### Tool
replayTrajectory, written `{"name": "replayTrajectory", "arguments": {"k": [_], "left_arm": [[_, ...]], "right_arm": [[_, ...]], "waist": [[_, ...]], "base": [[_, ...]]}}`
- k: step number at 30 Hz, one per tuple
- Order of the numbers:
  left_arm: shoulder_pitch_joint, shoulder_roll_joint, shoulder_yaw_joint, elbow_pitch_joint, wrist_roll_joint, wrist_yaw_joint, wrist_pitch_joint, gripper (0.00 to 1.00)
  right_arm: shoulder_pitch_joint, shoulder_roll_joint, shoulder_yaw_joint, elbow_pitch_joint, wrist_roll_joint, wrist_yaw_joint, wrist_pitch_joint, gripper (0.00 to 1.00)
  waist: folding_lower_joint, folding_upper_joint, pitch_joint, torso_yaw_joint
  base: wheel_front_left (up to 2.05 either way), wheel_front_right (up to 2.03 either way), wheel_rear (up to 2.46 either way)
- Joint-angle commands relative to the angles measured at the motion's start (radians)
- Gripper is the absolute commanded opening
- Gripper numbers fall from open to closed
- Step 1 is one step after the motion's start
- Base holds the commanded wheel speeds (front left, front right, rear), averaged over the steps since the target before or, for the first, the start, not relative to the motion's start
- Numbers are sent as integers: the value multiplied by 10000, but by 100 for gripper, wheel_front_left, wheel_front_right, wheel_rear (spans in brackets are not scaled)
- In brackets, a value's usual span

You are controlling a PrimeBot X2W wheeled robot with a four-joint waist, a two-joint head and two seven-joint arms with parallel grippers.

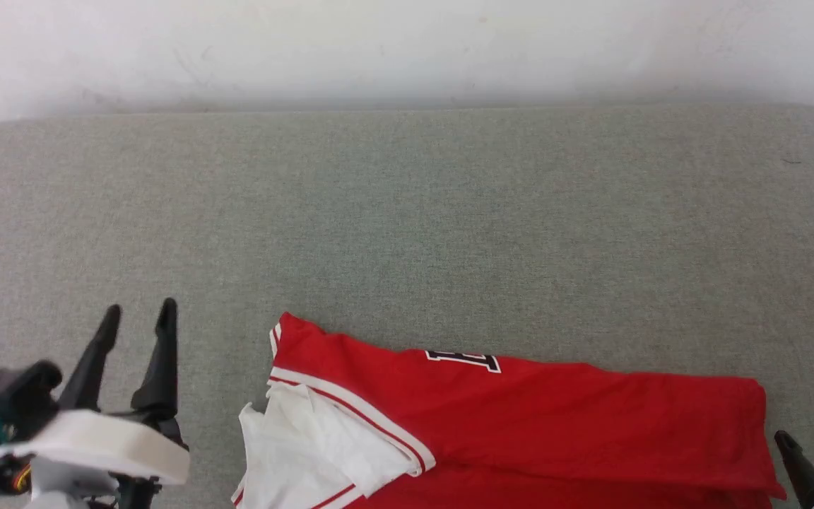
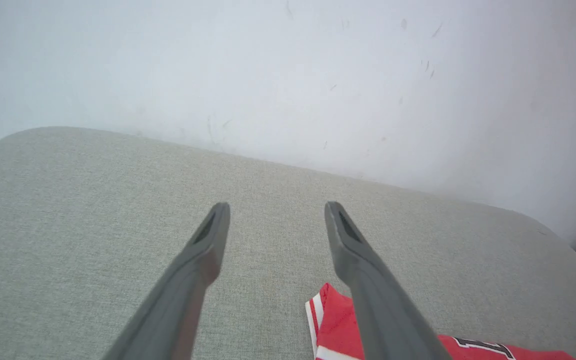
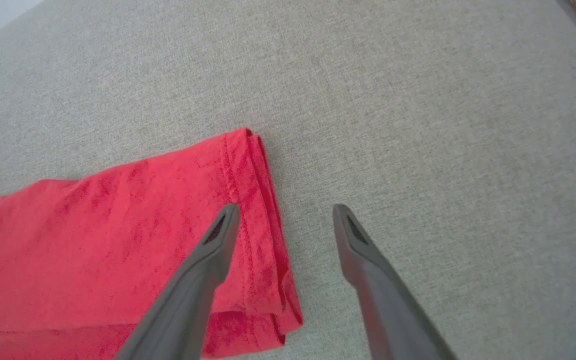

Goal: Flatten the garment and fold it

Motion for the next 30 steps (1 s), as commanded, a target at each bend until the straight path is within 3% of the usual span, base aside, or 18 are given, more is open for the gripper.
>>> {"name": "replayTrajectory", "arguments": {"k": [1,5,8,16,17,18,19,21,30], "left_arm": [[503,-407,502,-275,654,91,-44,100],[1439,-1438,2028,-991,2629,-9,-45,100],[1894,-1933,2650,-1195,3832,-271,-46,100],[2366,-2494,2812,-761,5456,-984,-46,100],[2369,-2556,2807,-711,5527,-1057,-46,100],[2365,-2618,2806,-669,5582,-1127,-46,100],[2357,-2677,2814,-630,5626,-1187,-46,100],[2340,-2762,2815,-531,5691,-1309,-46,100],[2181,-3130,2926,-286,5844,-1719,-47,100]], "right_arm": [[48,20,38,121,-3,-7,-106,100],[-99,20,211,561,-118,-7,-314,100],[-319,20,349,902,-261,-7,-422,100],[-786,20,583,1924,-481,-7,-167,100],[-792,20,542,2060,-453,-7,-49,88],[-786,20,495,2187,-437,-7,82,48],[-787,20,424,2292,-428,-7,190,38],[-826,20,299,2383,-430,-7,242,0],[-1358,20,-9,2161,-784,-7,-79,0]], "waist": [[1,0,42,52],[1,0,148,180],[1,0,237,290],[1,0,394,549],[1,0,399,580],[1,0,405,604],[1,0,412,622],[1,0,425,638],[1,0,449,415]], "base": [[0,0,0],[0,0,0],[0,0,0],[0,0,0],[0,0,0],[0,0,0],[0,0,0],[0,0,0],[0,0,0]]}}
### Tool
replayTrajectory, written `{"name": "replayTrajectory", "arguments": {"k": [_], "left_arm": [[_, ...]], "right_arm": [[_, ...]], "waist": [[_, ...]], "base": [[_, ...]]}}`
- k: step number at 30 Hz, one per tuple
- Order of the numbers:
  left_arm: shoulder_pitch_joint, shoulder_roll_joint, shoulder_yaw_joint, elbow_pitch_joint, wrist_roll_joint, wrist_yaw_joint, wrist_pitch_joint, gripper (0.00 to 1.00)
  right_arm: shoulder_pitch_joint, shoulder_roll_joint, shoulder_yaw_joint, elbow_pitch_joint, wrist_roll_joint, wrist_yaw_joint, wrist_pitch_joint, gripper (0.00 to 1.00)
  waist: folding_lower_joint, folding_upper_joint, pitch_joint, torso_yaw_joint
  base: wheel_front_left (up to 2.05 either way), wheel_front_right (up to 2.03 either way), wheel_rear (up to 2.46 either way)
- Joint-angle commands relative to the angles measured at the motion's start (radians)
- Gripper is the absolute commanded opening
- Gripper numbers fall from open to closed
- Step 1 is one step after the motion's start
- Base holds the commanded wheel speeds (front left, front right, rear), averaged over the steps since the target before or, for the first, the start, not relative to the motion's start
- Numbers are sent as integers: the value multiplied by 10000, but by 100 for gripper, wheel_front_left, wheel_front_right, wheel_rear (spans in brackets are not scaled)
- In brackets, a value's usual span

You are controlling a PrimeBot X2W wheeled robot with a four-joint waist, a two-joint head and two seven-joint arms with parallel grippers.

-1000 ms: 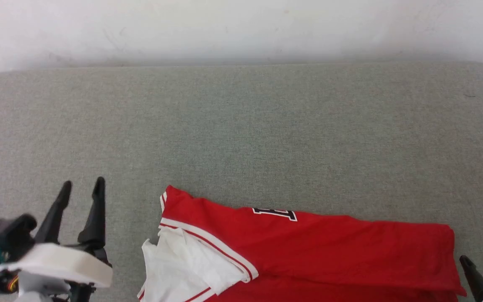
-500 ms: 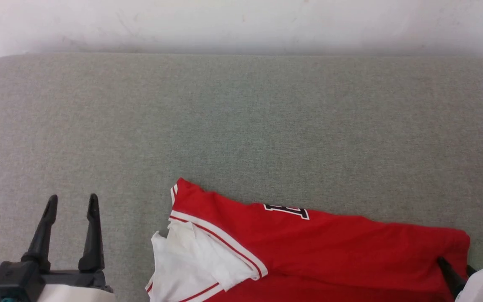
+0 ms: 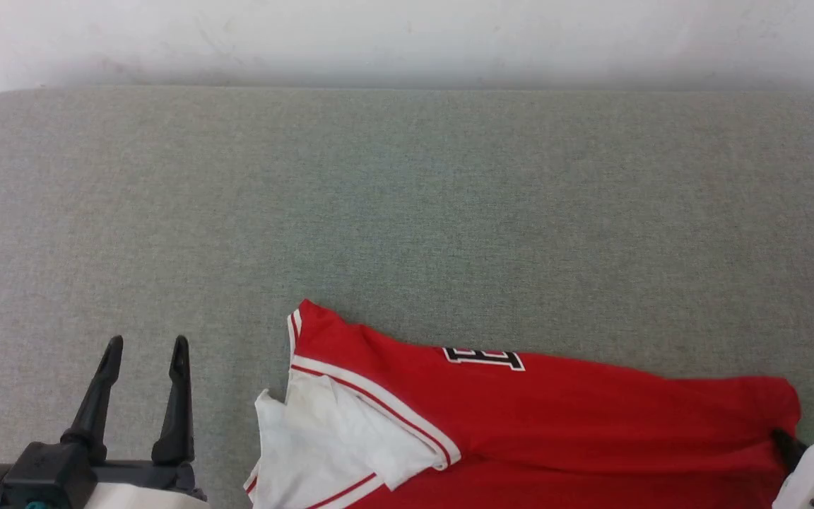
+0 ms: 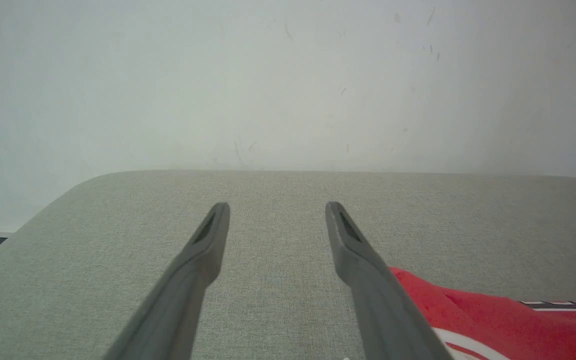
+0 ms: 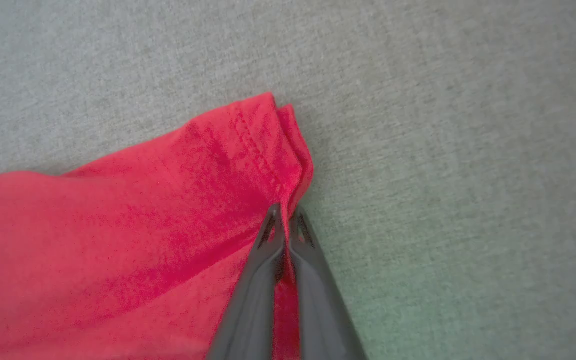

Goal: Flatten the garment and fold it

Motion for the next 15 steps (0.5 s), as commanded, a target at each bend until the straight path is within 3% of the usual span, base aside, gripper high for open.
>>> {"name": "replayTrajectory", "arguments": {"k": [1,15], "left_arm": [[-124,-67,69,54,123,-105,-47,100],[32,-131,137,324,372,-280,-47,100]], "right_arm": [[-298,3,-197,7,-239,-23,-86,0],[-968,3,-2818,-400,-2762,-23,-97,0]], "waist": [[0,0,13,-76],[0,0,-176,-294]], "base": [[0,0,0],[0,0,0]]}}
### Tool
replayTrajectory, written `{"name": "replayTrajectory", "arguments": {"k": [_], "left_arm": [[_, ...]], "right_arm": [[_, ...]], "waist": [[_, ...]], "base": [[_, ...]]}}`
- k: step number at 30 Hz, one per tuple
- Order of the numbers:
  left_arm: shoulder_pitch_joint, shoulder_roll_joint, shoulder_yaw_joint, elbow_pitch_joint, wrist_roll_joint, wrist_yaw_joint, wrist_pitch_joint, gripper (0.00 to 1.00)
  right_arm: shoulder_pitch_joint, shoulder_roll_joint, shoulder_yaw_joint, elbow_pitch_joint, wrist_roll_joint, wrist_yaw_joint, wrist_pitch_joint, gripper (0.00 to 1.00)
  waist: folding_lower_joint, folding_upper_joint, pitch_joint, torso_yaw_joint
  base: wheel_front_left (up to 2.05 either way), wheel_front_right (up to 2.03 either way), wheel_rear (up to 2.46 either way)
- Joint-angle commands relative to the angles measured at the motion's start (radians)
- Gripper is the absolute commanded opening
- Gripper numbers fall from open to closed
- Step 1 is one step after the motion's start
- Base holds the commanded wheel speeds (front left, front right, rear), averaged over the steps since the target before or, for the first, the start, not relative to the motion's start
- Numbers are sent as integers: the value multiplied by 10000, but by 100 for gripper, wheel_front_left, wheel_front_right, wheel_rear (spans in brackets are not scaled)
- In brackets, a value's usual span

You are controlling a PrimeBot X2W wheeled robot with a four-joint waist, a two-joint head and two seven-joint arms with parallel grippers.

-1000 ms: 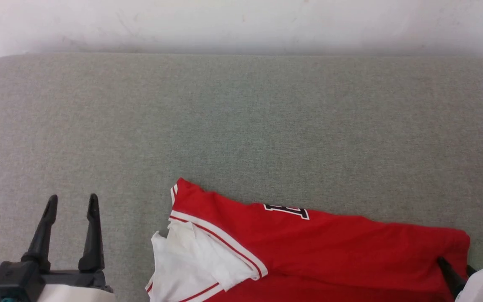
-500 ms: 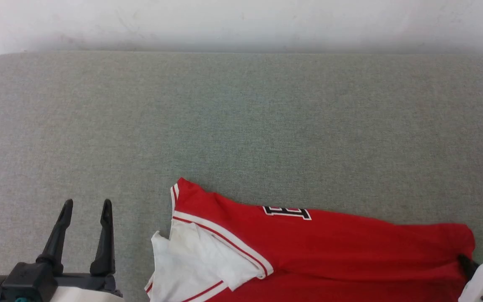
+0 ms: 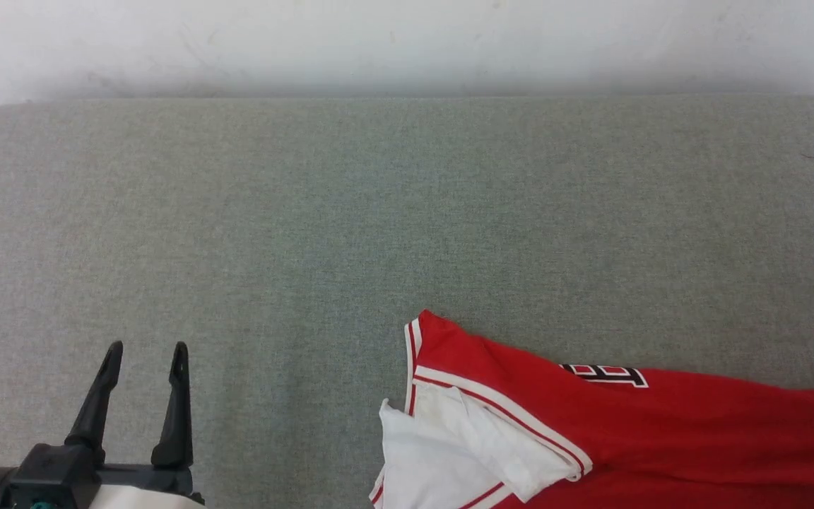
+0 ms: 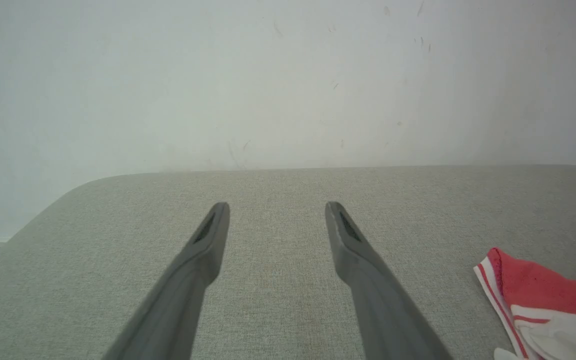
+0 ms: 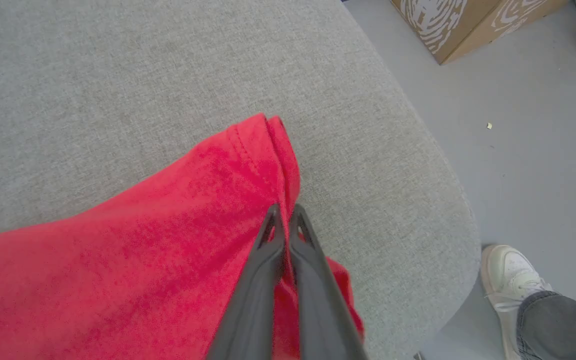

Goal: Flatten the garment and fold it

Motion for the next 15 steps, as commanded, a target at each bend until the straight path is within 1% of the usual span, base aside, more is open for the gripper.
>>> {"name": "replayTrajectory", "arguments": {"k": [1,4,8,13,15], "left_arm": [[52,-60,8,43,27,-57,-47,100],[123,-79,-30,131,-2,-81,-47,100],[150,-154,-132,224,-65,-138,-47,100],[176,-241,-246,344,-108,-153,-47,100],[209,-260,-284,389,-125,-149,-37,100]], "right_arm": [[-89,-14,69,-36,21,-17,-21,0],[-35,-14,583,-28,671,-17,141,0],[388,-14,1803,-409,1942,-17,583,0],[1194,-14,3589,-1475,3227,-17,1374,0],[1411,-14,4226,-1969,3540,-17,1631,0]], "waist": [[-1,0,-62,-40],[-1,0,-183,-124],[-1,0,-360,-215],[-1,0,-636,-268],[-1,0,-765,-267]], "base": [[0,0,0],[0,0,0],[0,0,0],[0,0,0],[0,0,0]]}}
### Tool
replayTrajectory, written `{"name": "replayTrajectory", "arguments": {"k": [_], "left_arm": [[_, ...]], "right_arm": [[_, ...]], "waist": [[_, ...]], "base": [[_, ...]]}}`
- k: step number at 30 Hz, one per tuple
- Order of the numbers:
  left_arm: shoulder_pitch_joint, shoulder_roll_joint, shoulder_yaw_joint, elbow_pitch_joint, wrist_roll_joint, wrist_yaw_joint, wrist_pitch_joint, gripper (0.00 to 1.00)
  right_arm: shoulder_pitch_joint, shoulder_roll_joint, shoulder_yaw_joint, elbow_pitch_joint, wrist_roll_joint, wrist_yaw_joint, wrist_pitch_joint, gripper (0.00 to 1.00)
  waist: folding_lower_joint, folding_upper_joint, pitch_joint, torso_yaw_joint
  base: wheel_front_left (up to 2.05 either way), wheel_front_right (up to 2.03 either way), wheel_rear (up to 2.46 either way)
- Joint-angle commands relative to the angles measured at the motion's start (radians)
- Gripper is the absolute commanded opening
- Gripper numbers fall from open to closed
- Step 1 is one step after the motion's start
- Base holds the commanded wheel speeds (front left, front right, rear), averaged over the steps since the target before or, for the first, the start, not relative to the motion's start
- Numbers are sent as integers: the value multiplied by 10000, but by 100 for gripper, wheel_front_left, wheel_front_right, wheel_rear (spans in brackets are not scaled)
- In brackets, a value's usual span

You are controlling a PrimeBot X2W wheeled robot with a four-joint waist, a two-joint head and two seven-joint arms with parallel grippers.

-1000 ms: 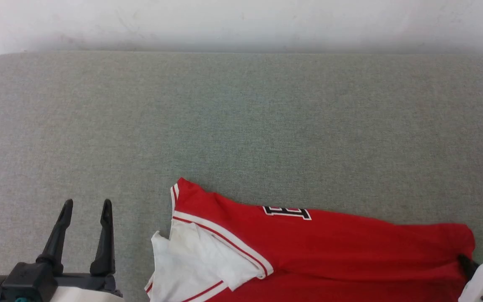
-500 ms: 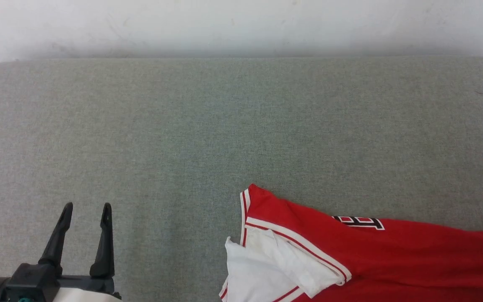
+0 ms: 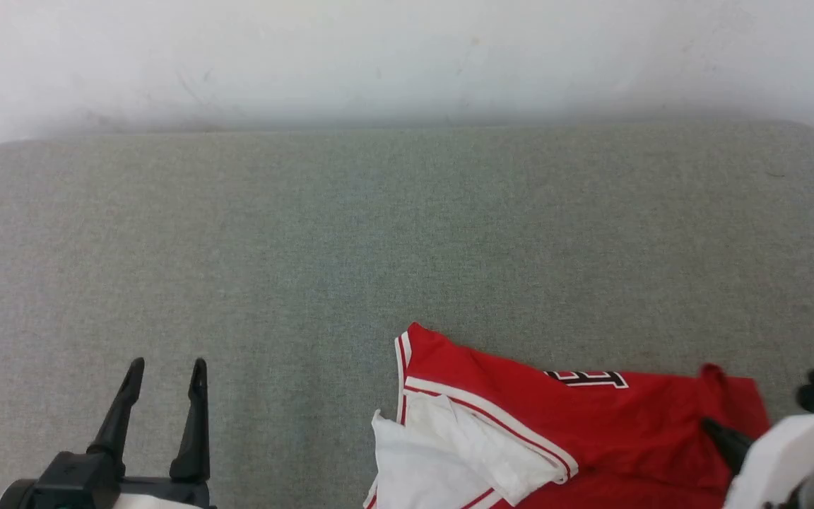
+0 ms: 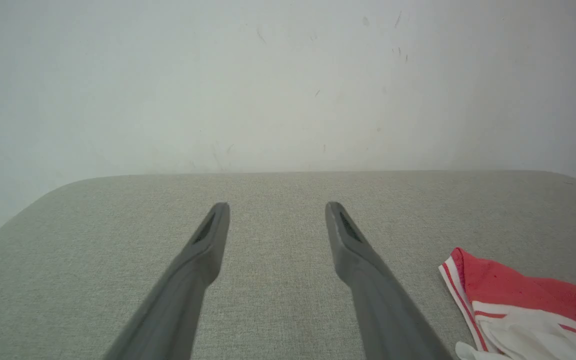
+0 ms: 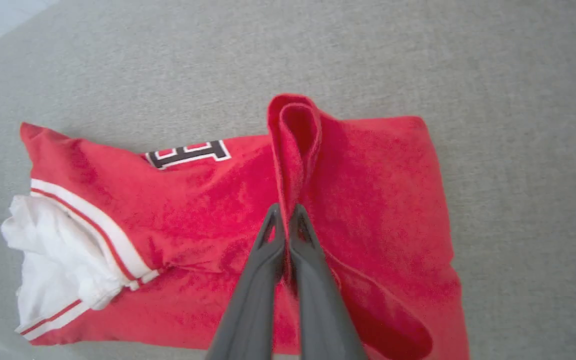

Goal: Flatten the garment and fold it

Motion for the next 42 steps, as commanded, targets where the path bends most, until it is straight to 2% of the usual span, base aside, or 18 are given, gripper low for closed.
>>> {"name": "replayTrajectory", "arguments": {"k": [1,7,14,20,32,33,35,36,37,42], "left_arm": [[143,-57,-25,30,-70,-55,-36,100],[194,-45,-63,6,-134,-56,-8,100],[86,-3,-94,-11,-182,-58,77,100],[-80,-29,-188,7,-208,-59,166,100],[-364,-204,-414,280,-330,-175,151,100],[-404,-223,-443,321,-332,-192,147,100],[-473,-261,-489,409,-344,-221,138,100],[-508,-277,-512,451,-346,-237,133,100],[-540,-294,-537,492,-348,-251,129,100],[-536,-331,-550,626,-407,-265,108,100]], "right_arm": [[60,-10,275,-238,141,-6,83,0],[-185,-10,2102,-952,933,-6,319,0],[-1342,-10,4332,-590,1570,-6,-16,0],[-2439,-10,5783,524,1730,-6,-410,0],[-3665,-10,6971,4082,156,-6,-452,0],[-3737,-10,7049,4349,-57,-6,-411,7],[-3839,-10,7110,4760,-232,-6,-406,42],[-3885,-10,7120,4887,-235,-6,-455,67],[-3944,-10,7159,4961,-219,-6,-517,100],[-4155,-10,7180,4537,539,-6,-874,100]], "waist": [[1,0,-156,-6],[1,0,-249,128],[1,0,-176,394],[1,0,-160,705],[1,0,68,1274],[1,0,79,1314],[1,0,91,1370],[1,0,95,1397],[1,0,98,1419],[1,0,68,1333]], "base": [[0,0,0],[0,0,0],[0,0,0],[0,0,0],[0,0,0],[0,0,0],[0,0,0],[0,0,0],[0,0,0],[0,0,0]]}}
